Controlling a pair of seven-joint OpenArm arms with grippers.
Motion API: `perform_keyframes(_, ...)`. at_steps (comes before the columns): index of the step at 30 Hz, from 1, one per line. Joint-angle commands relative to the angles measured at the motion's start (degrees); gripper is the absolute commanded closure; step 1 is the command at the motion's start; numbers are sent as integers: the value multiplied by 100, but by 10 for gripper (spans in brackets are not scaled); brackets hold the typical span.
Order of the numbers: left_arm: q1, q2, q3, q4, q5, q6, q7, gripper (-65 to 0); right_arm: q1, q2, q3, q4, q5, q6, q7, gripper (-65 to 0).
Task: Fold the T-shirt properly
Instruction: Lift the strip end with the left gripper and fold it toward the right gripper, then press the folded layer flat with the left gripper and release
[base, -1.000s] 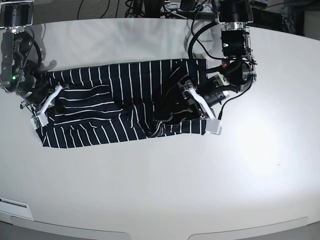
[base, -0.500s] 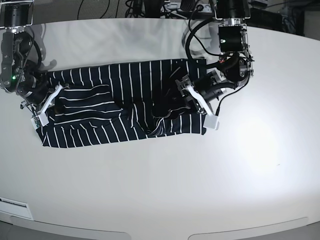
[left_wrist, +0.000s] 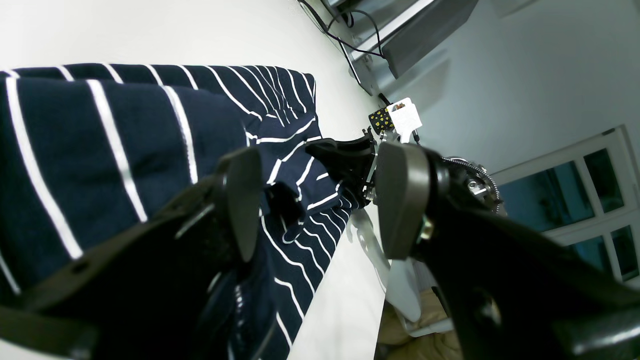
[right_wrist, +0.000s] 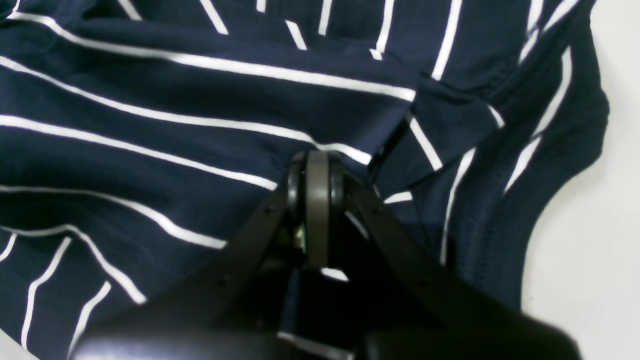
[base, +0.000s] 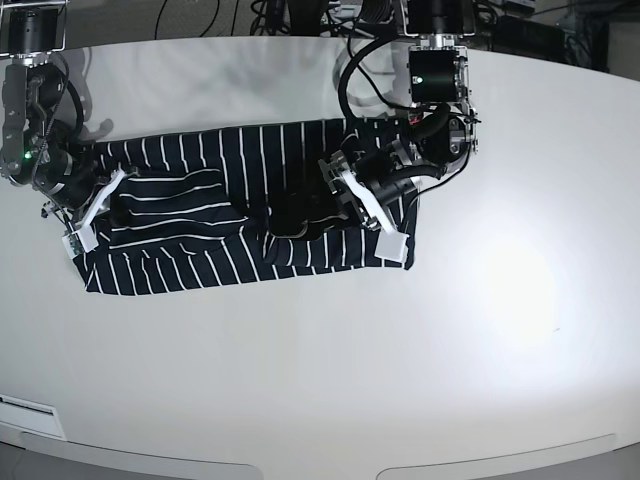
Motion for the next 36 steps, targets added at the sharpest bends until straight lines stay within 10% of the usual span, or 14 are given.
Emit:
perform_keyframes(1,-63,42,17,101,-94,-37,-46,-372,-96,20,-57,-35,-177,85,-584,0)
perform_keyframes(19,297,42,772,219,-1207,-758,354,-368,-96,20,-57,-35,-68,83,-568,0)
perform_keyframes(24,157,42,732,466,-1340,-917,461,-89,-96,20,-57,-35,-63,85,-568,0)
perform_keyframes(25,131,42,680,516,-1185,-917,459,0,-96,20,-57,-35,-66,83,-568,0)
perform_keyframes(36,74,-186,184,894,2422,-293,-369,0,-96,20,-57,-35,-44,81,-566,0)
